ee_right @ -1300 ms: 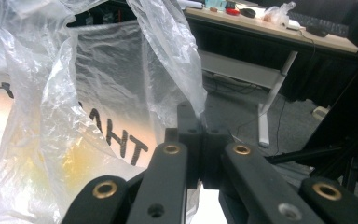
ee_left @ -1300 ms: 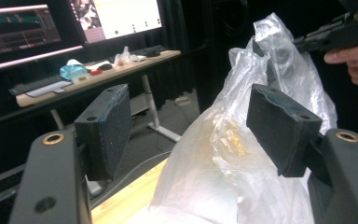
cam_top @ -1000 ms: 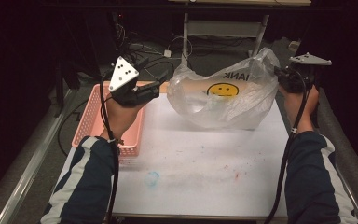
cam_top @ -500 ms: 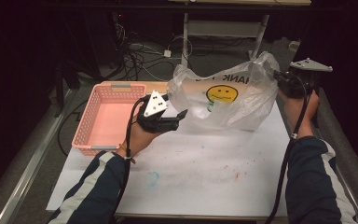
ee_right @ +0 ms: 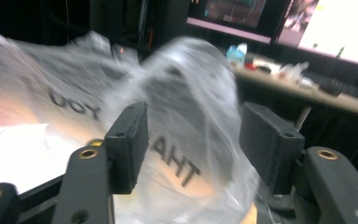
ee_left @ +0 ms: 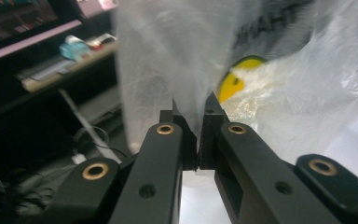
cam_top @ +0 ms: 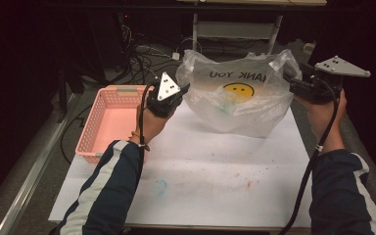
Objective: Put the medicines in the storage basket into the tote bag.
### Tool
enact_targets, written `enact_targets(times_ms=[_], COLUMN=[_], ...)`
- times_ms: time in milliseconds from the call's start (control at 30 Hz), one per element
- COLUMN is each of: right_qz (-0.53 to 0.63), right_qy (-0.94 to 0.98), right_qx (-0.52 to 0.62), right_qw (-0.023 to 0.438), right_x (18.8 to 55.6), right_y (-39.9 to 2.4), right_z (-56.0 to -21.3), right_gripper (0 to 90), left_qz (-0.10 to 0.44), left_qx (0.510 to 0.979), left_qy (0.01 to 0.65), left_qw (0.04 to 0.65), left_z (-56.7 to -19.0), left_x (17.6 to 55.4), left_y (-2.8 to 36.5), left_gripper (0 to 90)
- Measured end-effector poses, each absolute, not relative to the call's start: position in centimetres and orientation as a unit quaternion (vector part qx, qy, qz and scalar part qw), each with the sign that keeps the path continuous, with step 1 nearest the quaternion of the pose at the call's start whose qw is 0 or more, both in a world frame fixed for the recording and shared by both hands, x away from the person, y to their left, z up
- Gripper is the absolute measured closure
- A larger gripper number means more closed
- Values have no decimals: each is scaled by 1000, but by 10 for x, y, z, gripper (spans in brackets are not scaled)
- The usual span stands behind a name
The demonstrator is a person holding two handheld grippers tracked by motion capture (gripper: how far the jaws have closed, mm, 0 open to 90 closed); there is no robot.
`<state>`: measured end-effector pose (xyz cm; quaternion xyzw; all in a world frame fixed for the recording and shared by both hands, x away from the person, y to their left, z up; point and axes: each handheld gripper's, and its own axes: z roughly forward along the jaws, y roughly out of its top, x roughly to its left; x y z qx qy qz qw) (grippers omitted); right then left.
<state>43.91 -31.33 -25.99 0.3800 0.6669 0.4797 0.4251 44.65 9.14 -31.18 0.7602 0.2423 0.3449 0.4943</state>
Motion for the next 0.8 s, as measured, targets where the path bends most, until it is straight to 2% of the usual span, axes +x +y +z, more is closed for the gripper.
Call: enact_targets(times_ms=[167,433,600,800], right_qz=[503,496,482,489], right_qy=[662,666,675,678], right_qx=[349,333,343,342], right_qw=[433,446,441,429], right_x=[416,406,410,409], right_y=[-308,-301,-295,-292], right_z=[-250,-242,-247,-251], right_gripper=[410,378,345,252], left_qz=[370,392,379,370], left_qx=[744,715,725,742], left_qy=[241,234,234,233], left_qw=[502,529,525,508], left_z=[-292,-265,-274,-291], left_x=[438,416,417,424], left_y=[99,115,111,100], left_gripper=[878,877,873,873])
